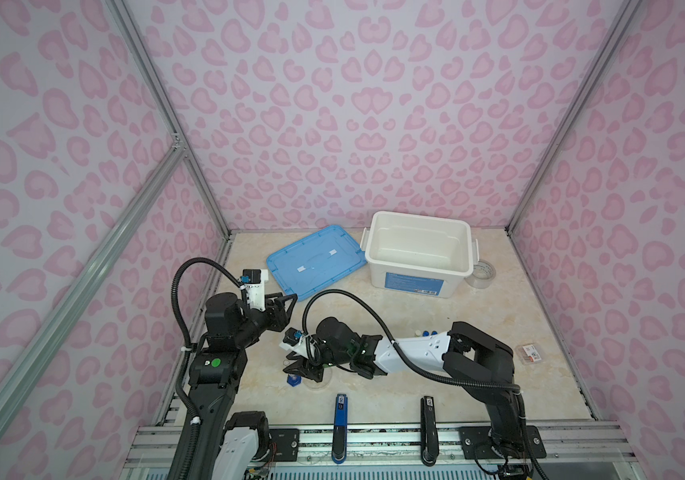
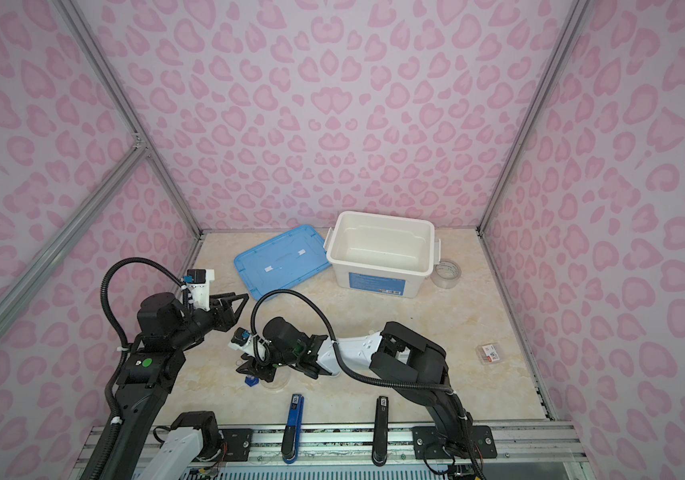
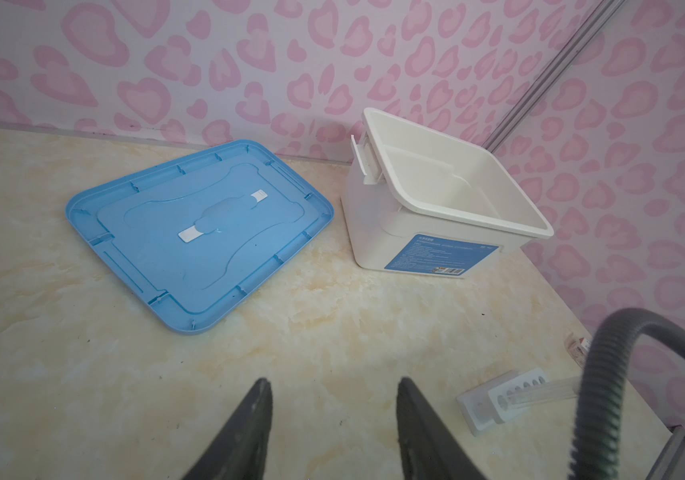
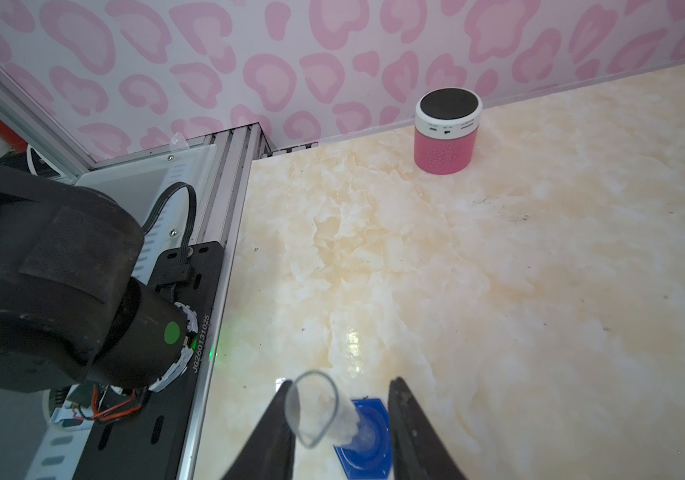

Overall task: Organize the chemistry lab equipment
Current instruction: 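Close the right gripper on the glass cylinder and lift it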

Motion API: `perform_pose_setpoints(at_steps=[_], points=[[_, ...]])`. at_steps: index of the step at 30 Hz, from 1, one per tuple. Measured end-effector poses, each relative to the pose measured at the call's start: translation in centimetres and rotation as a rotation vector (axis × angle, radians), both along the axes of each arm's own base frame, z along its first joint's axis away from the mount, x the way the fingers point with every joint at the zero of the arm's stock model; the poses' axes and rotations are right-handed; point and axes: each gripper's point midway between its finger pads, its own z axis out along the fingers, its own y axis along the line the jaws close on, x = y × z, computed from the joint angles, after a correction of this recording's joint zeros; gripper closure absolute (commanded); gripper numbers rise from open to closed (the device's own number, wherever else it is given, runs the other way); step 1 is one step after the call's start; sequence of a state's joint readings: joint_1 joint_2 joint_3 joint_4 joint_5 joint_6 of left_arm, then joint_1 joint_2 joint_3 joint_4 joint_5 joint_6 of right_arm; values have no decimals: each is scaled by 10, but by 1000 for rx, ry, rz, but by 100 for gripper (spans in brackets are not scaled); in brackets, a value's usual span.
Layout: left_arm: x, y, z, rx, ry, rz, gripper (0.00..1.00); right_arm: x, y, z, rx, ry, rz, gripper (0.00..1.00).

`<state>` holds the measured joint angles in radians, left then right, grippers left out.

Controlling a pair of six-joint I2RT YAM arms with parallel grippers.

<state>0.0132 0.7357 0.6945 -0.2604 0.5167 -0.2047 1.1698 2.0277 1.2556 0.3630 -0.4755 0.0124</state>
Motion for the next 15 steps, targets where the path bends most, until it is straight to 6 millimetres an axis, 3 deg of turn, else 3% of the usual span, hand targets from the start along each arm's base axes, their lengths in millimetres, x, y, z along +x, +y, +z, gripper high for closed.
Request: perform_pose_setpoints(at_steps=[15], points=[[0, 0, -1, -1, 5, -3, 49, -2, 3, 0, 8, -3, 1, 78]])
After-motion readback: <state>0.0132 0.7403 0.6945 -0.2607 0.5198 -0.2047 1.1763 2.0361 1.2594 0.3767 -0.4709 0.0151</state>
